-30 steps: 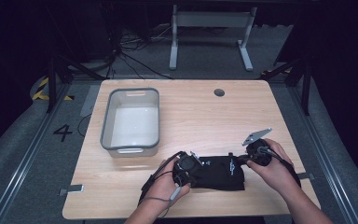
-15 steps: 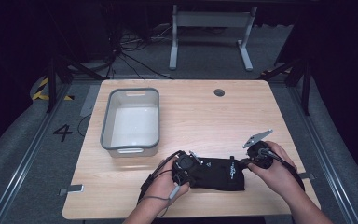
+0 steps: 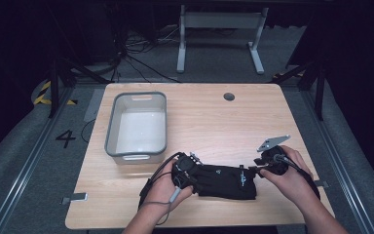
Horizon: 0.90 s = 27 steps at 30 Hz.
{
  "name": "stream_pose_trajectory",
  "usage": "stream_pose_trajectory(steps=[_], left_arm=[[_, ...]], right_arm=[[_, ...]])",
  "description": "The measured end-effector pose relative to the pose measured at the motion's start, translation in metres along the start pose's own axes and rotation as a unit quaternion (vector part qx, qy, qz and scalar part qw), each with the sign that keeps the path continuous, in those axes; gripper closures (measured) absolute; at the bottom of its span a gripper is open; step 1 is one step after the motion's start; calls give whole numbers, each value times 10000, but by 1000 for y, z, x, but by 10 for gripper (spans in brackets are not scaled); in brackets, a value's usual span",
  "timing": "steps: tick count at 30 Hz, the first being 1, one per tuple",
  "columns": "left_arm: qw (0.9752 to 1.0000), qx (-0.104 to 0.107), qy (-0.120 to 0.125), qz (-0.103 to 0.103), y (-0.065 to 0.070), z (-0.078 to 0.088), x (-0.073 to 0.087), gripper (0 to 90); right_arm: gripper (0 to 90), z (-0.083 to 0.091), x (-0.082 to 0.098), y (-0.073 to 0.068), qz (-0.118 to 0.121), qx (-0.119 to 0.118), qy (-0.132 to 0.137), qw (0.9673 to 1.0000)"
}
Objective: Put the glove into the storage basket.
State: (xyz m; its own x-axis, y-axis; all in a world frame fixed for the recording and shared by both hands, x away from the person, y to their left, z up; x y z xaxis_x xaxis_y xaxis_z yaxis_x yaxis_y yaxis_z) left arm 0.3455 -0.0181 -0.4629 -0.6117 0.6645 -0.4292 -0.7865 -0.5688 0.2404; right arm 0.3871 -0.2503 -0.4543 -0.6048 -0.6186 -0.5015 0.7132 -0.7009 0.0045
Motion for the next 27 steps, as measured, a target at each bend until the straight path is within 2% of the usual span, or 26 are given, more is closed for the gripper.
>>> stream_pose_trajectory(steps=[4,10,16,20,27], left_arm=[[9995,-75,272,106,-6,9,-5,660],[9979,-185,605,113,-9,16,-15,673],[9974,-213,686,-41,-7,13,-24,656],[9970,-156,746,-146,-3,10,-30,649],[9970,-118,667,-369,2,2,-41,651]], right_arm=[[610,2,2,2,-37,14,78,10000],[610,6,6,9,-160,3,227,9996],[605,7,13,15,-273,3,237,9993],[605,8,18,17,-342,5,227,9992],[597,12,31,22,-512,-7,250,9984]])
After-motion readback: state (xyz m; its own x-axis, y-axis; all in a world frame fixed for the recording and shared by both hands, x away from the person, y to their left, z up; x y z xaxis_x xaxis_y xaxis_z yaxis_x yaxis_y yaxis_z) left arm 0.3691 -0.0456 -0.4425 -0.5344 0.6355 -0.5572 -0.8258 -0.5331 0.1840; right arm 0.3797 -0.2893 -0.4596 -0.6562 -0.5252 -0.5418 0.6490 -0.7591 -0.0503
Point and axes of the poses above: each handheld gripper's, and its own axes: z roughly backward along the jaws, x roughly out of its underside, y roughly to its right, the point moved 8 cm from there along -z, roughly forward along the jaws, and after that the axes turned 3 degrees about -x, right-handed, at the moved point
